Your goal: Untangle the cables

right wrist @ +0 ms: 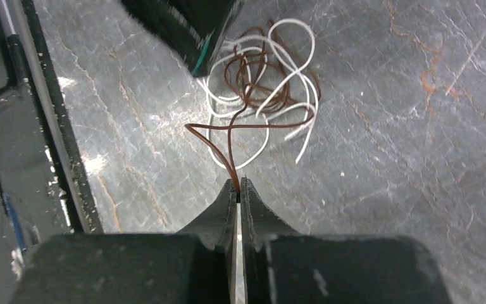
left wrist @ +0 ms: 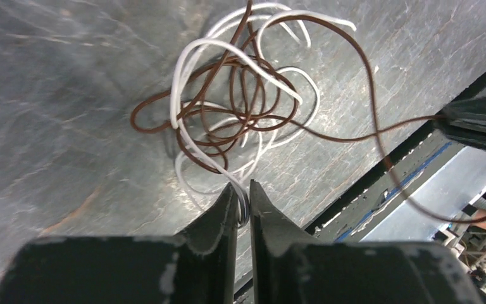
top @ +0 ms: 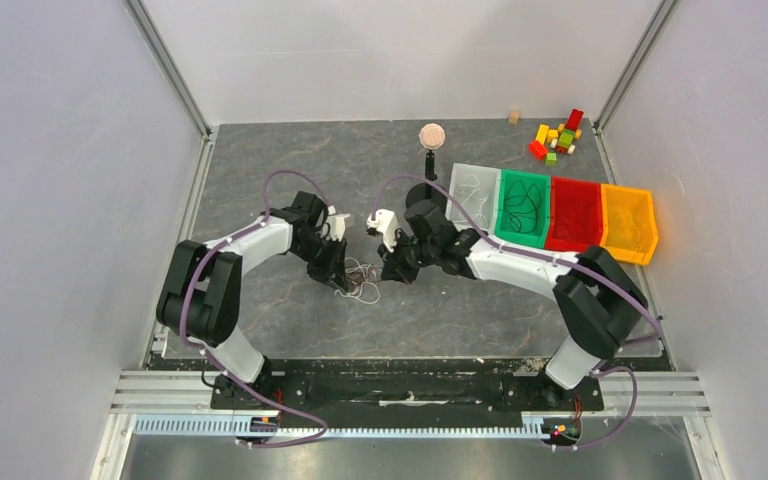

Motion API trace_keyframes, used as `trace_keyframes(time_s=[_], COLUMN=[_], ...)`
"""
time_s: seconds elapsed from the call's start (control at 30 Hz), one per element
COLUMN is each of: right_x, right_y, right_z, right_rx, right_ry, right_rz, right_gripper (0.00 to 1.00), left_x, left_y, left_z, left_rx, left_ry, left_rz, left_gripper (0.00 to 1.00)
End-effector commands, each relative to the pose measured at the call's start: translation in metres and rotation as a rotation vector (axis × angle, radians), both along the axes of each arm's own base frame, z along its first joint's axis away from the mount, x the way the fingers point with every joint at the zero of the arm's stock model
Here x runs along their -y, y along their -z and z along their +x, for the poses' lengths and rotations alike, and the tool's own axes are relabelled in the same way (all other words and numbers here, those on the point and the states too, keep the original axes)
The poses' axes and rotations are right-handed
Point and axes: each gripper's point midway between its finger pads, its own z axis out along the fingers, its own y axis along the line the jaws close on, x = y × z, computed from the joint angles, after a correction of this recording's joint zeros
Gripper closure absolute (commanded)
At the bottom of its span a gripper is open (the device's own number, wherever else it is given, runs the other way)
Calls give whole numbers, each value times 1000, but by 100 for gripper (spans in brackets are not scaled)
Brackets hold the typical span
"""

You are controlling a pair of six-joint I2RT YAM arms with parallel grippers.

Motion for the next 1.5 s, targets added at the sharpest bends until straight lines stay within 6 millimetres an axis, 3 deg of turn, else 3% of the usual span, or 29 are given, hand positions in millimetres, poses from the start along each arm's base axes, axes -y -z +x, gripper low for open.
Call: trace_keyframes(time_s=[0.0,0.07,0.17,0.27,0.37,0.47,0.57,0.73,0.83,1.0,1.27,1.47], right_x=[19,43,90,143,186,215,241,276,289,293,301,332], right_y=[-54,-74,-93,-95,-105,-136,-162,-177,-190,-202,-198,-184], right_z=[9,16,27,34,32,27,21,13,7,13,62,100], right_rx=[100,140,201,222,286,395,481,535,568,589,615,577], right_ry=[60,113,213,330,428,509,596,746,806,854,893,938], right_rz=[95,104,86,30,-8,-6,-24,-103,-110,-93,-176,-245], right_gripper=[100,100,100,100,100,100,100,100,100,100,100,100], left_x=[-14,-28,-42,-53,-66,-83,-110,-127,-145,-127,-101,-84], left_y=[-23,-29,-36,-35,-31,-23,-14,-15,-10,-16,-39,-47], left_z=[19,22,24,26,30,34,41,53,56,48,44,39], left_rx=[46,69,90,120,139,146,149,195,210,199,223,235], left_ry=[-3,18,39,68,73,62,46,25,24,48,12,42], left_rz=[-14,18,26,60,115,180,278,310,374,265,131,65], left_gripper=[88,92,87,82,89,98,98,98,98,98,98,98])
